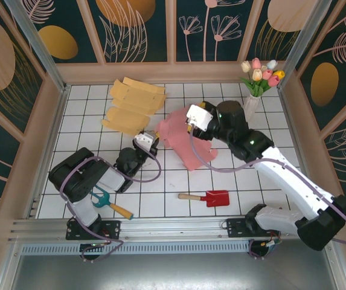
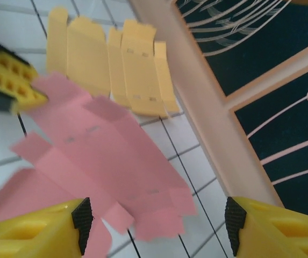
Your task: Fold the paper box
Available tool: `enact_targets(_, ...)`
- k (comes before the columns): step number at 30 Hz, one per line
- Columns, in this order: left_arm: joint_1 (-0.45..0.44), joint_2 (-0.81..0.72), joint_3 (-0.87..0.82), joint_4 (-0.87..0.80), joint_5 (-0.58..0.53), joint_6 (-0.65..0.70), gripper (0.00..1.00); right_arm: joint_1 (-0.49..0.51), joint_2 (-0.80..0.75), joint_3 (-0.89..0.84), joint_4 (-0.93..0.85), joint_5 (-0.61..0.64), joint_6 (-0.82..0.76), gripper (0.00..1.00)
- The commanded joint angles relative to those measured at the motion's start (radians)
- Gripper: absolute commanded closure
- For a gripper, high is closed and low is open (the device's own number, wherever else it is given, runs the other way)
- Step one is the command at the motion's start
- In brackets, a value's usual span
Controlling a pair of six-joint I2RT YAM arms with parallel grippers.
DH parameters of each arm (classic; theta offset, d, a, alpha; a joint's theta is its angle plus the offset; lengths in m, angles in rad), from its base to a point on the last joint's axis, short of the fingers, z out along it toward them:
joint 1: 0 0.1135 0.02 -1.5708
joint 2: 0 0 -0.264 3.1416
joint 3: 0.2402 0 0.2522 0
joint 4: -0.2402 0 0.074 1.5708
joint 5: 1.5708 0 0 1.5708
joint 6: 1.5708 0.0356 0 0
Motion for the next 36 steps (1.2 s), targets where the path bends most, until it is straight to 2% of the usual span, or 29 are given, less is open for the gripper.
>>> enact_targets(1,0.006,0.017,-0.045,0.23,0.043,0.055,1.0,-0.061,0.046,0.053,-0.147,-0.102,-0.254,0.35)
enact_targets(7,0.005,0.008,-0.04,0.204,0.06,0.057,1.0,-0.149,0.172,0.096,-0.145,-0.102,-0.396,0.37)
enact_targets(12,0.005,0.009,-0.046,0.211,0.069,0.061,1.0,-0.206,0.289,0.161,-0.123,-0.188,-0.464,0.38)
enact_targets(15,0.005,0.013,-0.057,0.234,0.072,0.061,1.0,-0.228,0.36,0.209,-0.131,-0.235,-0.495,0.43)
enact_targets(20,0.006,0.018,-0.068,0.258,0.076,0.063,1.0,-0.247,0.453,0.262,-0.112,-0.297,-0.534,0.51)
enact_targets(23,0.005,0.018,-0.07,0.261,0.081,0.067,1.0,-0.256,0.505,0.292,-0.122,-0.347,-0.554,0.51)
enact_targets(36,0.006,0.019,-0.077,0.272,0.108,0.077,1.0,-0.278,0.689,0.415,-0.164,-0.379,-0.643,0.53)
